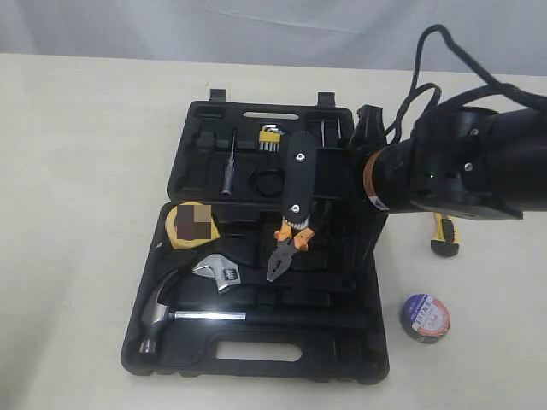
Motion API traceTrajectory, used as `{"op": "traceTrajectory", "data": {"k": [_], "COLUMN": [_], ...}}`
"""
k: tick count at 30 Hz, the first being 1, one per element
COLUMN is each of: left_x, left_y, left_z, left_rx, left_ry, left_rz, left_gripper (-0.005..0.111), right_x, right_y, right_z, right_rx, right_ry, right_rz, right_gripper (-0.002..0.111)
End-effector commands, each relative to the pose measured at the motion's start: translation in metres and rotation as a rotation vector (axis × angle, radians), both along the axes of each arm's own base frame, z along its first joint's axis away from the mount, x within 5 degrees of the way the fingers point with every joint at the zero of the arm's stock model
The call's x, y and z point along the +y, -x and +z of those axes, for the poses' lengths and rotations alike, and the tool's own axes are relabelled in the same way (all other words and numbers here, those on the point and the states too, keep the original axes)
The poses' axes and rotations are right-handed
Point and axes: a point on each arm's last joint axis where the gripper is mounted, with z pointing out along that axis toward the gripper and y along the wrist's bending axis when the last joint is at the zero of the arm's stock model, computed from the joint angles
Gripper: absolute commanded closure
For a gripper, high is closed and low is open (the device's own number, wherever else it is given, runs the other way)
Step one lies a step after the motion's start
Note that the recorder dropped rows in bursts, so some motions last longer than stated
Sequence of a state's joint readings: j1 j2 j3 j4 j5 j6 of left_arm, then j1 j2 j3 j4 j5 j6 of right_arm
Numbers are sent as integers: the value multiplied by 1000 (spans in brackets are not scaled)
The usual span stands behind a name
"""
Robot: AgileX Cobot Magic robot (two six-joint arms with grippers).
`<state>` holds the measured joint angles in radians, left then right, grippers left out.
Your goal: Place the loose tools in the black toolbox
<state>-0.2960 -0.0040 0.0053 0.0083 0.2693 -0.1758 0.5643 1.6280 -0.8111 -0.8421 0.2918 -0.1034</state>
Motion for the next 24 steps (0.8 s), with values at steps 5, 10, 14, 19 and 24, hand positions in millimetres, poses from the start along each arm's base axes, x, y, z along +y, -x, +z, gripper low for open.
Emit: {"op": "traceTrajectory", "data": {"k": [5, 10, 14, 19, 24], "left_x": [0, 0, 0, 0, 0], "left_y": [0, 0, 0, 0, 0], "left_z": [1, 1, 1, 1, 1], "left_rx": [4, 4, 4, 4, 4], "left_ry": [7, 7, 7, 7, 7], "left_rz": [-5, -5, -5, -5, -5], "left_gripper": [107, 107, 107, 107, 107], "right_x": [8, 6, 4, 6, 6], "right_y": [-8, -7, -8, -8, -8], "right_z": [3, -2, -9, -9, -9], "right_rx": [-30, 0, 20, 14, 10], "right_ry": [-54, -54, -9, -5, 5], "right_rz": [33, -13, -9, 18, 36], "right_gripper": [49, 33, 21, 22, 22]}}
